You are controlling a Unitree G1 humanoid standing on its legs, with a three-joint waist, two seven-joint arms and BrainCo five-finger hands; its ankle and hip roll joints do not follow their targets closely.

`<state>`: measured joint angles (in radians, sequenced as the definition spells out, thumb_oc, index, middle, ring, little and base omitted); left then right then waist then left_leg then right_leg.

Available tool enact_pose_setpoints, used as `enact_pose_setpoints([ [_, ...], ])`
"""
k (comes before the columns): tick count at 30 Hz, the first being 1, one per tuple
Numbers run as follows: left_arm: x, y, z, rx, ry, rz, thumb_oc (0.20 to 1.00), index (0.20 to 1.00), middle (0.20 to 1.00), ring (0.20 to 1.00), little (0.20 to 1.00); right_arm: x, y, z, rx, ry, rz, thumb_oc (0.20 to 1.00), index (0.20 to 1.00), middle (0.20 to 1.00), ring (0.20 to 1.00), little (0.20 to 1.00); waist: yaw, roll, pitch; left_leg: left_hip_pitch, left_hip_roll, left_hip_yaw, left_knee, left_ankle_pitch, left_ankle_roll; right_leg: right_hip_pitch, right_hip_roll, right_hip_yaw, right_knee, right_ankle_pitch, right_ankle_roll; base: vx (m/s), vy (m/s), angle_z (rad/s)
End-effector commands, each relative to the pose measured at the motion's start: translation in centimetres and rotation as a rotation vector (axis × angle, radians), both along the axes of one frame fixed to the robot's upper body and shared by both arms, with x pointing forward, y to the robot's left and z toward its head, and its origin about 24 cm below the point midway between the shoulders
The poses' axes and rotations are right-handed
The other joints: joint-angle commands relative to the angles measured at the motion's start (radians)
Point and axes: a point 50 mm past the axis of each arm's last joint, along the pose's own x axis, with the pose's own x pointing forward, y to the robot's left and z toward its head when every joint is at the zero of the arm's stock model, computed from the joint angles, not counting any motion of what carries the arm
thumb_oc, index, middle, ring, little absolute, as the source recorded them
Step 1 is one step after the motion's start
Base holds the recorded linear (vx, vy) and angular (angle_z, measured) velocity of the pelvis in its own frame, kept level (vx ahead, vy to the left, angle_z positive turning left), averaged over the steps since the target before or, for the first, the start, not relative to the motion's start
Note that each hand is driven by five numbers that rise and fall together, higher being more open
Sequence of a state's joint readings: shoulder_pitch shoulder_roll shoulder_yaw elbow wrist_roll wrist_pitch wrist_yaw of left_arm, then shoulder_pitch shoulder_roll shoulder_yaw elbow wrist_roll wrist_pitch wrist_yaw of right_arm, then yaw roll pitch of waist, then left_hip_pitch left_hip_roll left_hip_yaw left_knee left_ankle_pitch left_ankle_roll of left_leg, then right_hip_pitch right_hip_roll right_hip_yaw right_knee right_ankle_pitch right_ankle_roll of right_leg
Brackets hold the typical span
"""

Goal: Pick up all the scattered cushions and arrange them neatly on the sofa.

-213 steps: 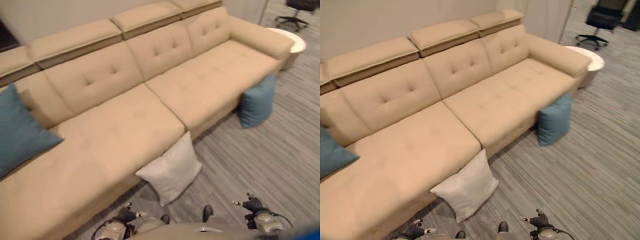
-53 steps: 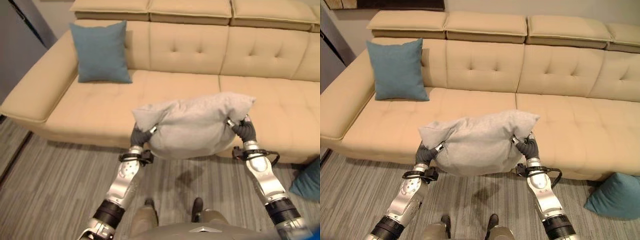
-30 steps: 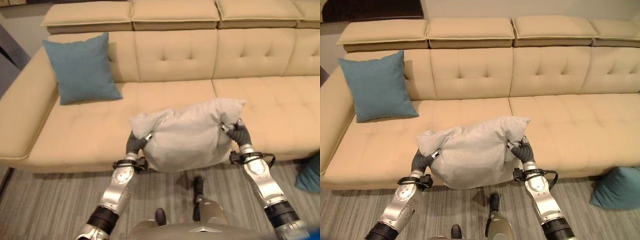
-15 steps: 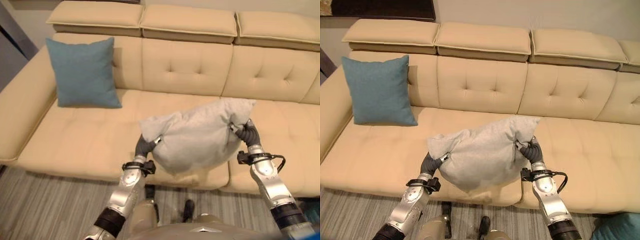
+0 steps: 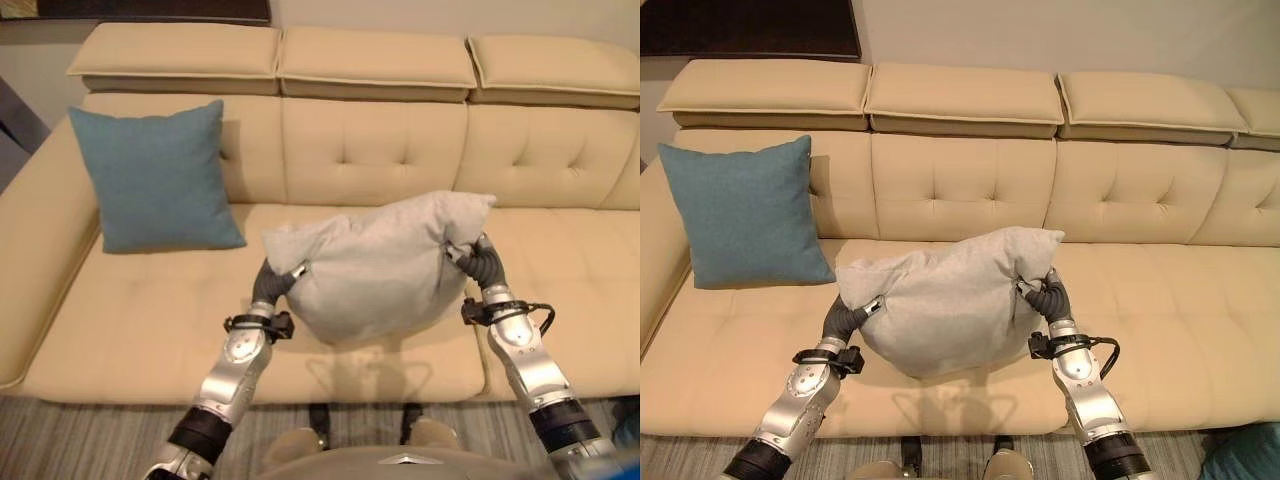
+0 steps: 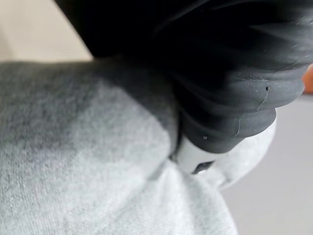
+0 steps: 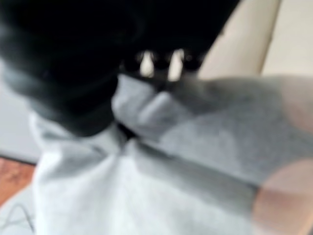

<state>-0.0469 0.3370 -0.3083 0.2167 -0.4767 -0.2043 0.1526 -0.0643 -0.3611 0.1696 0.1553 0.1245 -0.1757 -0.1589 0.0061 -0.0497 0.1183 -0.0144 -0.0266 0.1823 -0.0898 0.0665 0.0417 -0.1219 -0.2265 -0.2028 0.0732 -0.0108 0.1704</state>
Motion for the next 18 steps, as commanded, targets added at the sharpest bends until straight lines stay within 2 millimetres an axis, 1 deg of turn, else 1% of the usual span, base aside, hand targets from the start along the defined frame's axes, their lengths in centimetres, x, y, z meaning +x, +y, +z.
enact_pose_setpoints([
  [1,1.8,-2.5,4.8,-0.03,-0.267,-0.072,0.2,0.2,0.2,0.2,0.2,1.8,-0.1,4.5,0.02,-0.222,0.008,0.2,0.2,0.2,0.2,0.2,-0.001,0.0,-0.078,0.01,0.048,-0.017,0.025,-0.073,-0.087,0.125,0.062,-0.028,-0.071,0.028,0.013,0.16,-0.081,0.23],
  [4,2.1,-2.9,5.2,-0.024,-0.283,-0.083,0.2,0.2,0.2,0.2,0.2,1.8,-0.4,4.4,0.012,-0.216,0.0,0.2,0.2,0.2,0.2,0.2,-0.007,0.003,-0.085,0.027,0.052,-0.025,0.015,-0.071,-0.095,0.154,0.068,-0.046,-0.091,0.026,0.01,0.11,-0.067,0.14],
  [5,2.3,-3.1,5.5,-0.014,-0.296,-0.086,0.2,0.2,0.2,0.2,0.2,1.7,-0.6,4.4,0.005,-0.213,-0.006,0.2,0.2,0.2,0.2,0.2,-0.01,0.005,-0.092,0.038,0.054,-0.029,0.009,-0.07,-0.104,0.177,0.071,-0.063,-0.11,0.023,0.008,0.09,-0.044,0.13],
  [9,2.8,-3.3,6.2,0.0,-0.323,-0.086,0.2,0.2,0.2,0.2,0.2,1.8,-0.6,4.9,0.001,-0.237,-0.014,0.2,0.2,0.2,0.2,0.2,-0.016,0.01,-0.095,0.05,0.06,-0.03,0.003,-0.072,-0.113,0.201,0.077,-0.074,-0.133,0.023,0.007,0.08,-0.038,0.15],
  [11,4.0,-3.7,7.5,0.013,-0.365,-0.078,0.2,0.2,0.2,0.2,0.2,2.6,-0.3,6.2,-0.01,-0.291,-0.016,0.2,0.2,0.2,0.2,0.2,-0.02,0.013,-0.09,0.051,0.064,-0.026,0.003,-0.074,-0.116,0.201,0.08,-0.083,-0.138,0.024,0.007,0.01,-0.044,0.08],
  [12,5.8,-4.3,9.8,0.026,-0.436,-0.052,0.2,0.2,0.2,0.2,0.2,4.3,1.1,8.8,-0.004,-0.384,0.005,0.2,0.2,0.2,0.2,0.2,-0.023,0.016,-0.064,0.036,0.068,-0.025,0.003,-0.072,-0.117,0.182,0.082,-0.078,-0.139,0.03,0.006,-0.06,-0.032,0.11],
  [13,5.9,-4.3,9.9,0.026,-0.439,-0.051,0.2,0.2,0.2,0.2,0.2,4.4,1.1,8.9,-0.004,-0.387,0.005,0.2,0.2,0.2,0.2,0.2,-0.023,0.017,-0.061,0.036,0.068,-0.025,0.003,-0.072,-0.117,0.18,0.082,-0.078,-0.138,0.029,0.006,-0.23,-0.044,0.13],
  [14,7.2,-4.6,12.4,0.038,-0.516,-0.028,0.2,0.2,0.2,0.2,0.2,5.7,2.6,11.0,0.019,-0.45,0.03,0.2,0.2,0.2,0.2,0.2,-0.016,0.015,-0.02,-0.004,0.071,-0.04,0.01,-0.063,-0.115,0.132,0.084,-0.064,-0.129,0.037,0.005,-0.24,-0.021,0.04],
  [15,7.8,-4.7,13.8,0.044,-0.559,-0.013,0.2,0.2,0.2,0.2,0.2,6.4,3.4,12.4,0.031,-0.496,0.044,0.2,0.2,0.2,0.2,0.2,-0.011,0.015,-0.005,-0.037,0.072,-0.052,0.017,-0.057,-0.113,0.096,0.086,-0.05,-0.12,0.04,0.004,-0.3,-0.021,-0.08],
  [16,8.2,-4.9,14.7,0.044,-0.585,-0.007,0.2,0.2,0.2,0.2,0.2,6.8,3.9,13.2,0.035,-0.518,0.05,0.2,0.2,0.2,0.2,0.2,-0.008,0.017,0.003,-0.059,0.072,-0.062,0.02,-0.051,-0.113,0.073,0.088,-0.042,-0.117,0.043,0.002,-0.19,-0.001,-0.14],
  [18,9.2,-4.8,17.2,0.057,-0.657,0.021,0.2,0.2,0.2,0.2,0.2,7.7,4.5,15.4,0.035,-0.574,0.048,0.2,0.2,0.2,0.2,0.2,0.0,0.019,0.013,-0.113,0.073,-0.081,0.021,-0.039,-0.112,0.015,0.092,-0.029,-0.11,0.054,0.002,-0.13,0.008,-0.15],
])
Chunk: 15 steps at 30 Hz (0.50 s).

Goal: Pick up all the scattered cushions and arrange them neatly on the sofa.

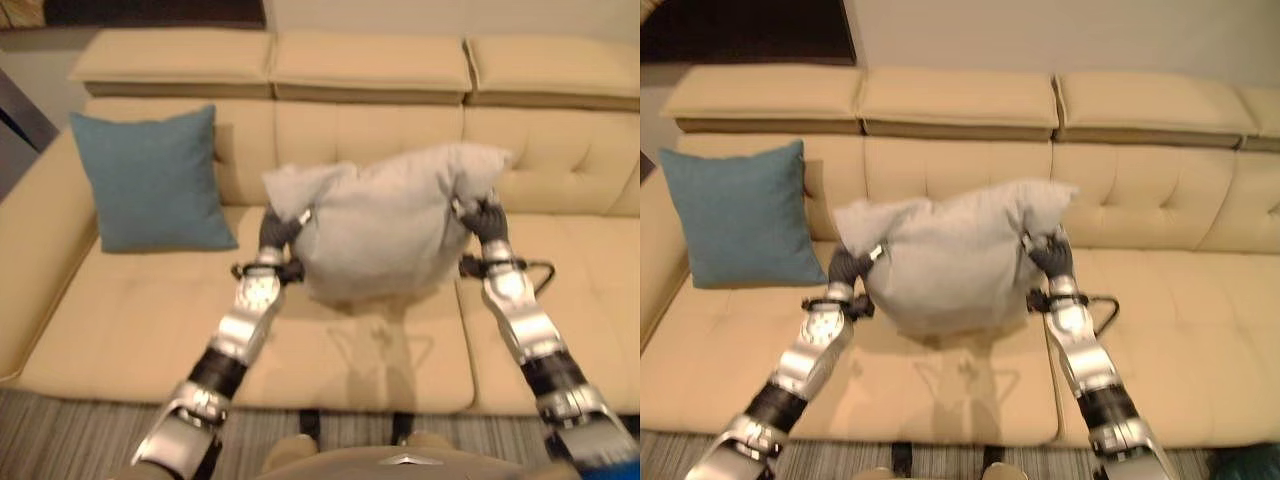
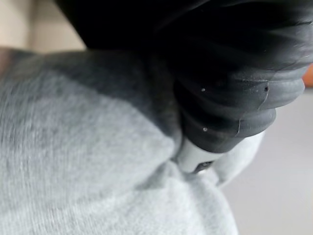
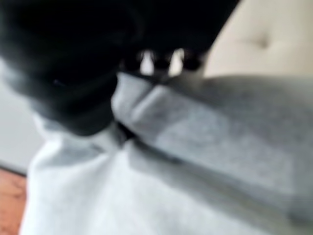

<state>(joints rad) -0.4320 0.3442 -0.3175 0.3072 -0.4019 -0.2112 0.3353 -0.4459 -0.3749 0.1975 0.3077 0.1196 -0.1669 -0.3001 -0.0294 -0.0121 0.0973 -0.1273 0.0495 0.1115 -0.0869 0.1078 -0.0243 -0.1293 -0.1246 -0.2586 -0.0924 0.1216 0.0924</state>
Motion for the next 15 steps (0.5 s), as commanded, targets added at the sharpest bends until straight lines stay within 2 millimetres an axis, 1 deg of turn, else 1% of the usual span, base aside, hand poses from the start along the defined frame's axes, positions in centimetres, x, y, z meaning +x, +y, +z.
enact_pose_setpoints([
  [1,1.9,-3.3,8.6,-0.004,-0.356,-0.091,0.2,0.2,0.2,0.2,0.2,1.0,3.2,8.0,0.033,-0.33,0.126,0.2,0.2,0.2,0.2,0.2,0.035,-0.018,0.033,-0.006,-0.003,-0.01,0.02,-0.08,-0.046,0.016,-0.01,0.027,0.058,-0.079,0.08,-0.12,0.028,-0.16],
  [2,2.7,-3.4,10.9,0.005,-0.413,-0.068,0.2,0.2,0.2,0.2,0.2,1.8,3.2,10.3,0.019,-0.385,0.104,0.2,0.2,0.2,0.2,0.2,0.036,-0.014,0.044,-0.054,-0.006,-0.025,0.019,-0.065,-0.048,-0.035,-0.007,0.036,0.064,-0.069,0.078,-0.11,0.036,-0.11],
  [3,3.1,-3.2,12.1,0.021,-0.443,-0.053,0.2,0.2,0.2,0.2,0.2,2.1,3.2,11.4,0.007,-0.413,0.092,0.2,0.2,0.2,0.2,0.2,0.036,-0.013,0.049,-0.075,-0.008,-0.032,0.018,-0.057,-0.048,-0.056,-0.006,0.043,0.065,-0.063,0.077,-0.11,0.036,-0.04],
  [4,3.2,-3.2,12.2,0.021,-0.447,-0.053,0.2,0.2,0.2,0.2,0.2,2.2,3.2,11.6,0.007,-0.416,0.092,0.2,0.2,0.2,0.2,0.2,0.036,-0.013,0.049,-0.08,-0.007,-0.033,0.019,-0.056,-0.048,-0.062,-0.006,0.043,0.066,-0.063,0.077,-0.05,0.029,0.01],
  [5,3.5,-3.0,13.1,0.028,-0.468,-0.038,0.2,0.2,0.2,0.2,0.2,2.4,3.1,12.5,0.0,-0.437,0.084,0.2,0.2,0.2,0.2,0.2,0.035,-0.012,0.05,-0.1,-0.008,-0.035,0.019,-0.051,-0.049,-0.082,-0.006,0.049,0.067,-0.058,0.076,-0.03,0.053,0.04],
  [6,4.0,-2.5,15.1,0.063,-0.51,-0.004,0.2,0.2,0.2,0.2,0.2,3.0,3.2,14.0,-0.009,-0.463,0.065,0.2,0.2,0.2,0.2,0.2,0.036,-0.011,0.051,-0.132,-0.014,-0.038,0.02,-0.043,-0.05,-0.111,-0.007,0.061,0.062,-0.046,0.076,-0.03,0.07,0.01],
  [7,4.2,-2.3,16.0,0.08,-0.53,0.007,0.2,0.2,0.2,0.2,0.2,3.2,3.2,14.9,-0.017,-0.482,0.06,0.2,0.2,0.2,0.2,0.2,0.036,-0.01,0.052,-0.146,-0.014,-0.039,0.021,-0.039,-0.051,-0.126,-0.01,0.066,0.058,-0.04,0.077,0.0,0.069,-0.03],
  [9,4.7,-2.0,17.9,0.115,-0.566,0.034,0.2,0.2,0.2,0.2,0.2,3.7,3.4,16.1,-0.025,-0.494,0.055,0.2,0.2,0.2,0.2,0.2,0.037,-0.01,0.055,-0.168,-0.016,-0.037,0.022,-0.039,-0.053,-0.146,-0.01,0.073,0.051,-0.034,0.08,0.02,0.04,-0.11],
  [12,5.1,-1.9,20.0,0.138,-0.595,0.055,0.2,0.2,0.2,0.2,0.2,4.2,3.2,17.5,-0.034,-0.503,0.036,0.2,0.2,0.2,0.2,0.2,0.036,-0.01,0.06,-0.204,-0.022,-0.033,0.024,-0.033,-0.057,-0.176,-0.011,0.079,0.036,-0.019,0.086,0.0,0.039,-0.03],
  [14,5.3,-1.6,21.0,0.157,-0.61,0.067,0.2,0.2,0.2,0.2,0.2,4.5,3.1,18.1,-0.027,-0.507,0.026,0.2,0.2,0.2,0.2,0.2,0.035,-0.01,0.062,-0.232,-0.027,-0.031,0.028,-0.026,-0.06,-0.199,-0.013,0.081,0.027,-0.006,0.089,0.0,0.015,0.01],
  [15,5.3,-1.6,21.1,0.157,-0.611,0.067,0.2,0.2,0.2,0.2,0.2,4.5,3.1,18.2,-0.026,-0.508,0.026,0.2,0.2,0.2,0.2,0.2,0.035,-0.011,0.061,-0.235,-0.027,-0.031,0.029,-0.026,-0.06,-0.201,-0.014,0.081,0.026,-0.006,0.089,0.0,0.0,0.0],
])
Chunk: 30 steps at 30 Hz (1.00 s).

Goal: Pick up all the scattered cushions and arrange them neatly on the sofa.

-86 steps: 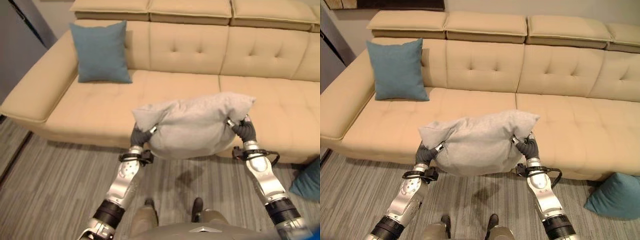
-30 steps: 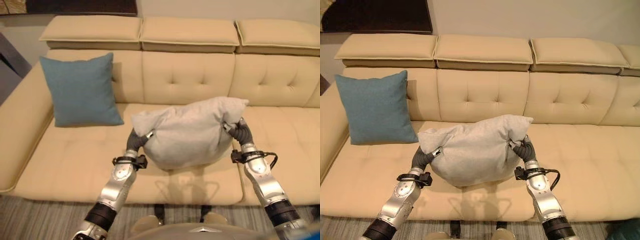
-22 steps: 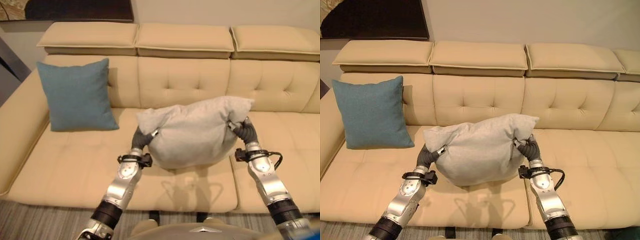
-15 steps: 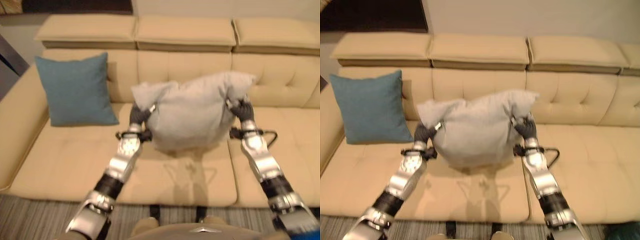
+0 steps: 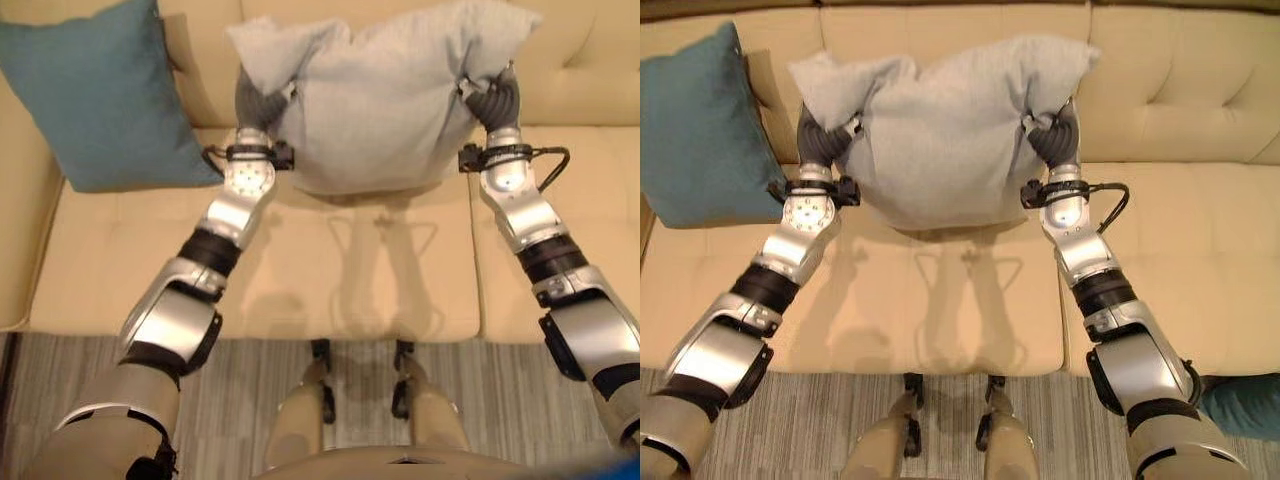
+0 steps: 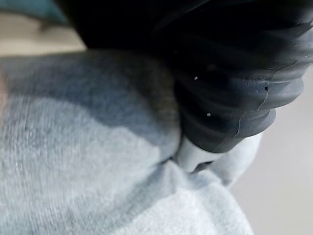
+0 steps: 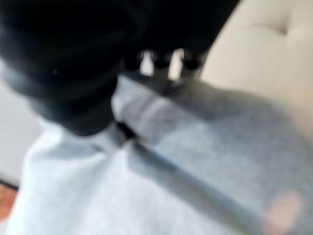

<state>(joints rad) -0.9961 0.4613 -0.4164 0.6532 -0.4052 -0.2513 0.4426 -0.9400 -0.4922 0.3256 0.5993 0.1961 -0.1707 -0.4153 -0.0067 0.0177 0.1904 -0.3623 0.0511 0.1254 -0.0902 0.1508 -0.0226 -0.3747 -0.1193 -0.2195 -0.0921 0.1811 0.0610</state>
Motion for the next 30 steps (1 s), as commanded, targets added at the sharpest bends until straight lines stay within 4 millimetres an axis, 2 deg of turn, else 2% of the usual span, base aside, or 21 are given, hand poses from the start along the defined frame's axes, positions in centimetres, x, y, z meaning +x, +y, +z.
enact_pose_setpoints([
  [1,-1.2,-2.0,9.0,0.048,-0.325,-0.088,0.2,0.2,0.2,0.2,0.2,-0.8,2.9,7.5,0.025,-0.274,0.131,0.2,0.2,0.2,0.2,0.2,0.011,-0.04,-0.026,-0.019,-0.029,-0.04,0.035,-0.072,-0.065,0.027,-0.019,0.045,0.023,-0.064,0.124,0.01,0.031,0.01],
  [6,-1.0,-2.0,10.3,0.069,-0.33,-0.074,0.2,0.2,0.2,0.2,0.2,-0.8,2.5,8.9,0.011,-0.3,0.105,0.2,0.2,0.2,0.2,0.2,0.002,-0.033,-0.012,-0.069,-0.034,-0.037,0.03,-0.057,-0.071,-0.024,-0.025,0.041,0.015,-0.047,0.132,0.0,0.008,0.0],
  [12,-0.8,-2.6,9.6,0.049,-0.31,-0.09,0.2,0.2,0.2,0.2,0.2,-0.5,2.8,8.7,-0.004,-0.289,0.076,0.2,0.2,0.2,0.2,0.2,0.0,-0.027,0.008,-0.099,-0.036,-0.034,0.025,-0.048,-0.076,-0.058,-0.027,0.038,0.013,-0.043,0.133,0.0,0.0,0.0],
  [16,-0.4,-2.8,9.5,0.1,-0.285,-0.062,0.2,0.2,0.2,0.2,0.2,-0.1,3.2,8.5,-0.041,-0.264,0.07,0.2,0.2,0.2,0.2,0.2,-0.003,-0.026,0.019,-0.113,-0.036,-0.033,0.021,-0.044,-0.081,-0.079,-0.029,0.04,0.012,-0.036,0.133,0.0,0.0,0.0],
  [17,-0.2,-2.7,9.5,0.112,-0.274,-0.043,0.498,0.498,0.498,0.498,0.498,0.0,3.2,8.5,-0.054,-0.257,0.059,0.2,0.2,0.2,0.2,0.2,-0.004,-0.026,0.02,-0.117,-0.035,-0.032,0.02,-0.047,-0.082,-0.084,-0.027,0.04,0.012,-0.038,0.135,0.0,0.0,0.0],
  [18,-0.2,-2.7,9.5,0.112,-0.275,-0.042,1.0,1.0,1.0,1.0,1.0,0.0,3.2,8.6,-0.054,-0.258,0.059,0.228,0.228,0.228,0.228,0.228,-0.004,-0.026,0.02,-0.117,-0.035,-0.032,0.021,-0.047,-0.082,-0.085,-0.027,0.04,0.013,-0.038,0.135,0.0,0.0,0.0],
  [19,0.4,-2.2,9.5,0.141,-0.242,0.022,1.0,1.0,1.0,1.0,1.0,0.4,2.9,8.7,-0.083,-0.243,0.014,0.611,0.611,0.611,0.611,0.611,-0.007,-0.026,0.022,-0.133,-0.034,-0.031,0.018,-0.043,-0.083,-0.103,-0.027,0.042,0.012,-0.032,0.137,0.0,0.0,0.0],
  [20,0.4,-2.2,9.5,0.141,-0.243,0.022,1.0,1.0,1.0,1.0,1.0,0.4,2.9,8.7,-0.083,-0.244,0.014,0.821,0.821,0.821,0.821,0.821,-0.007,-0.026,0.022,-0.134,-0.034,-0.031,0.019,-0.043,-0.083,-0.104,-0.027,0.042,0.013,-0.031,0.137,-0.03,-0.012,0.0],
  [21,0.6,-1.5,10.4,0.185,-0.242,0.088,1.0,1.0,1.0,1.0,1.0,0.7,2.0,9.5,-0.133,-0.243,-0.06,1.0,1.0,1.0,1.0,1.0,-0.009,-0.025,0.025,-0.151,-0.034,-0.032,0.017,-0.036,-0.085,-0.12,-0.025,0.041,0.01,-0.027,0.139,0.0,0.0,0.0],
  [23,0.7,-1.3,10.8,0.198,-0.245,0.112,1.0,1.0,1.0,1.0,1.0,0.8,1.6,9.9,-0.154,-0.243,-0.096,1.0,1.0,1.0,1.0,1.0,-0.009,-0.025,0.027,-0.156,-0.033,-0.032,0.015,-0.034,-0.086,-0.127,-0.025,0.039,0.01,-0.024,0.14,0.0,-0.015,0.02],
  [25,0.9,-0.2,11.1,0.16,-0.225,0.165,1.0,1.0,1.0,1.0,1.0,1.1,-0.5,10.4,-0.177,-0.215,-0.223,1.0,1.0,1.0,1.0,1.0,-0.007,-0.023,0.025,-0.163,-0.032,-0.037,0.012,-0.031,-0.087,-0.136,-0.022,0.035,0.007,-0.023,0.143,0.0,-0.011,0.02],
  [26,0.9,-0.1,11.2,0.159,-0.226,0.165,1.0,1.0,1.0,1.0,1.0,1.1,-0.5,10.5,-0.177,-0.215,-0.223,1.0,1.0,1.0,1.0,1.0,-0.007,-0.023,0.025,-0.163,-0.031,-0.037,0.012,-0.031,-0.087,-0.136,-0.022,0.035,0.007,-0.023,0.143,0.0,0.0,0.0],
  [27,0.8,0.8,11.4,0.138,-0.226,0.19,1.0,1.0,1.0,1.0,1.0,1.3,-2.0,10.4,-0.176,-0.178,-0.284,1.0,1.0,1.0,1.0,1.0,-0.004,-0.023,0.023,-0.163,-0.032,-0.038,0.011,-0.032,-0.087,-0.135,-0.021,0.035,0.006,-0.024,0.142,0.0,0.0,0.0],
  [30,0.8,2.4,11.4,0.142,-0.211,0.247,1.0,1.0,1.0,1.0,1.0,1.6,-4.1,9.9,-0.208,-0.11,-0.363,1.0,1.0,1.0,1.0,1.0,-0.001,-0.024,0.014,-0.155,-0.032,-0.042,0.01,-0.034,-0.087,-0.128,-0.019,0.034,0.005,-0.027,0.141,0.01,-0.01,0.0],
])
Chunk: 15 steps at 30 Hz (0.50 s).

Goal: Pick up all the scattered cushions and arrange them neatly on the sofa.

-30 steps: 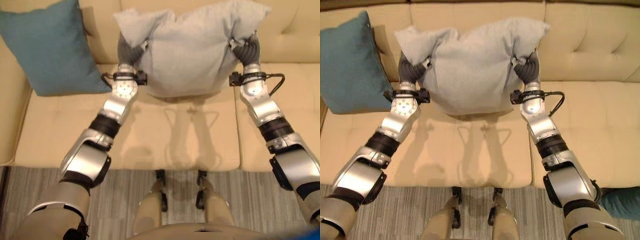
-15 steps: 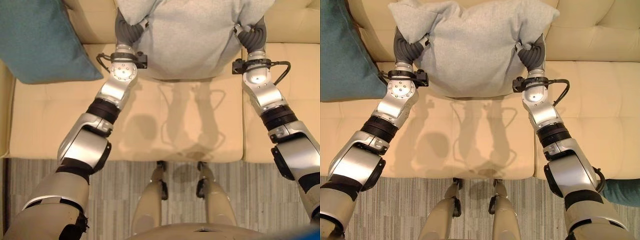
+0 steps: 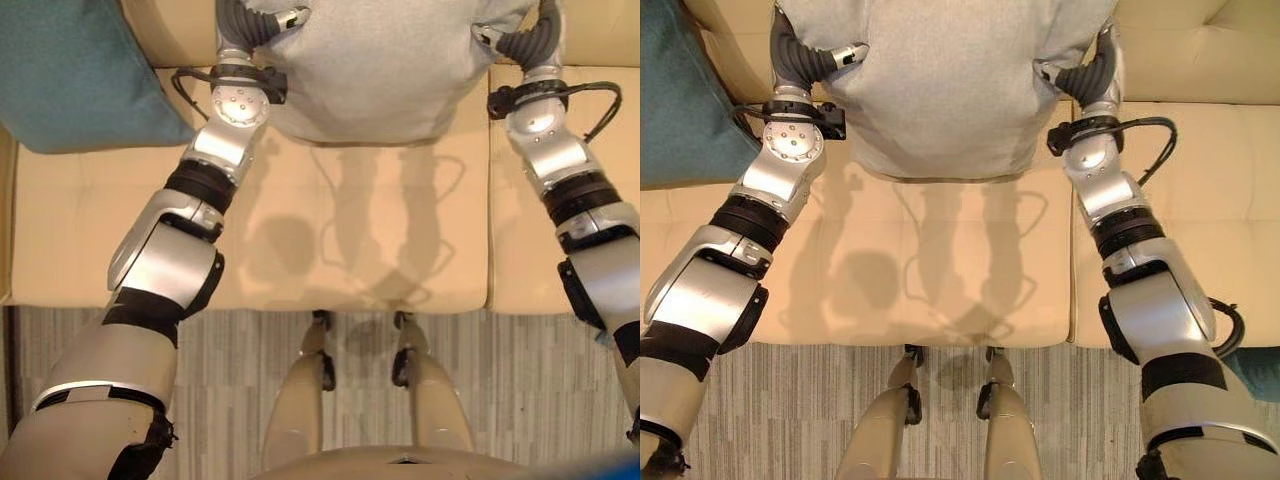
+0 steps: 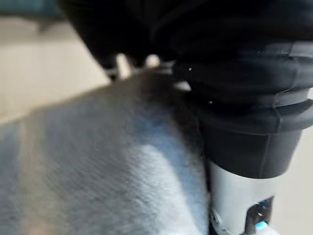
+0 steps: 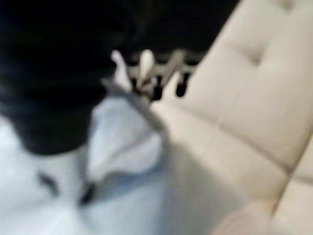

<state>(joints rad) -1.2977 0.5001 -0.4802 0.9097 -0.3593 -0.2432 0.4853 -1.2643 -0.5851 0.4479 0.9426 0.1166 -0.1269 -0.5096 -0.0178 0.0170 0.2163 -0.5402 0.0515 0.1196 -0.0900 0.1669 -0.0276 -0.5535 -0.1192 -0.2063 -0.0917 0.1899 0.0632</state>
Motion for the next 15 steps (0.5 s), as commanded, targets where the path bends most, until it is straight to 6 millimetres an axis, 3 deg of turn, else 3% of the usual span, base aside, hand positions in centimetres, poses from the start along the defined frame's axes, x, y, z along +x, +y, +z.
enact_pose_setpoints([
  [1,-0.7,3.3,3.8,0.04,-0.086,0.13,1.0,1.0,1.0,1.0,1.0,-0.5,-2.6,3.3,-0.079,-0.018,-0.124,1.0,1.0,1.0,1.0,1.0,0.012,-0.026,-0.023,0.034,-0.033,-0.039,0.008,-0.052,-0.083,0.061,-0.017,0.019,0.004,-0.039,0.138,0.03,-0.023,0.0],
  [3,-0.8,3.9,3.6,0.036,-0.08,0.145,1.0,1.0,1.0,1.0,1.0,-0.6,-3.2,3.2,-0.08,-0.01,-0.139,1.0,1.0,1.0,1.0,1.0,0.012,-0.026,-0.027,0.039,-0.033,-0.039,0.008,-0.054,-0.083,0.066,-0.017,0.017,0.004,-0.04,0.138,0.02,-0.012,0.0],
  [7,-1.1,7.7,1.9,0.032,-0.021,0.232,1.0,1.0,1.0,1.0,1.0,-1.5,-7.1,2.1,-0.094,0.041,-0.236,1.0,1.0,1.0,1.0,1.0,0.012,-0.029,-0.047,0.074,-0.031,-0.038,0.006,-0.06,-0.084,0.096,-0.015,0.011,0.004,-0.047,0.137,0.05,-0.029,0.02],
  [8,-1.5,9.7,0.6,0.032,0.015,0.274,1.0,1.0,1.0,1.0,1.0,-2.3,-9.3,1.1,-0.103,0.074,-0.283,1.0,1.0,1.0,1.0,1.0,0.012,-0.03,-0.058,0.092,-0.03,-0.036,0.003,-0.064,-0.085,0.114,-0.014,0.008,0.004,-0.051,0.137,0.06,-0.035,0.0],
  [10,-1.6,10.3,-0.3,0.029,0.035,0.285,1.0,1.0,1.0,1.0,1.0,-2.6,-10.1,0.5,-0.101,0.087,-0.298,1.0,1.0,1.0,1.0,1.0,0.012,-0.03,-0.062,0.104,-0.029,-0.036,0.003,-0.067,-0.085,0.126,-0.013,0.006,0.004,-0.054,0.136,0.04,-0.028,0.0],
  [11,-2.2,11.9,-2.3,0.052,0.078,0.312,1.0,1.0,1.0,1.0,1.0,-3.6,-12.1,-1.0,-0.086,0.116,-0.324,1.0,1.0,1.0,1.0,1.0,0.011,-0.031,-0.066,0.127,-0.025,-0.035,0.003,-0.07,-0.087,0.152,-0.014,0.0,0.004,-0.061,0.136,0.0,0.0,0.0],
  [12,-2.2,11.9,-2.3,0.053,0.079,0.312,1.0,1.0,1.0,1.0,1.0,-3.6,-12.1,-1.0,-0.086,0.117,-0.324,1.0,1.0,1.0,1.0,1.0,0.01,-0.032,-0.067,0.124,-0.026,-0.036,0.003,-0.065,-0.086,0.15,-0.015,-0.001,0.004,-0.058,0.135,0.09,-0.049,0.05],
  [13,-3.4,12.9,-6.2,0.074,0.134,0.293,1.0,1.0,1.0,1.0,1.0,-4.8,-13.2,-4.4,-0.086,0.169,-0.299,1.0,1.0,1.0,1.0,1.0,0.006,-0.032,-0.078,0.171,-0.02,-0.029,0.003,-0.079,-0.086,0.195,-0.015,-0.009,0.004,-0.073,0.132,0.06,-0.028,0.05],
  [14,-3.4,12.9,-6.4,0.076,0.139,0.293,1.0,1.0,1.0,1.0,1.0,-4.9,-13.3,-4.7,-0.086,0.174,-0.3,1.0,1.0,1.0,1.0,1.0,0.006,-0.033,-0.079,0.174,-0.02,-0.029,0.003,-0.08,-0.086,0.199,-0.015,-0.009,0.004,-0.074,0.132,0.15,-0.063,0.06],
  [15,-4.9,12.9,-10.0,0.077,0.186,0.243,1.0,1.0,1.0,1.0,1.0,-6.0,-13.2,-8.8,-0.065,0.25,-0.229,1.0,1.0,1.0,1.0,1.0,0.003,-0.036,-0.087,0.22,-0.015,-0.028,0.003,-0.093,-0.083,0.244,-0.015,-0.015,0.004,-0.087,0.128,0.11,-0.043,0.02],
])
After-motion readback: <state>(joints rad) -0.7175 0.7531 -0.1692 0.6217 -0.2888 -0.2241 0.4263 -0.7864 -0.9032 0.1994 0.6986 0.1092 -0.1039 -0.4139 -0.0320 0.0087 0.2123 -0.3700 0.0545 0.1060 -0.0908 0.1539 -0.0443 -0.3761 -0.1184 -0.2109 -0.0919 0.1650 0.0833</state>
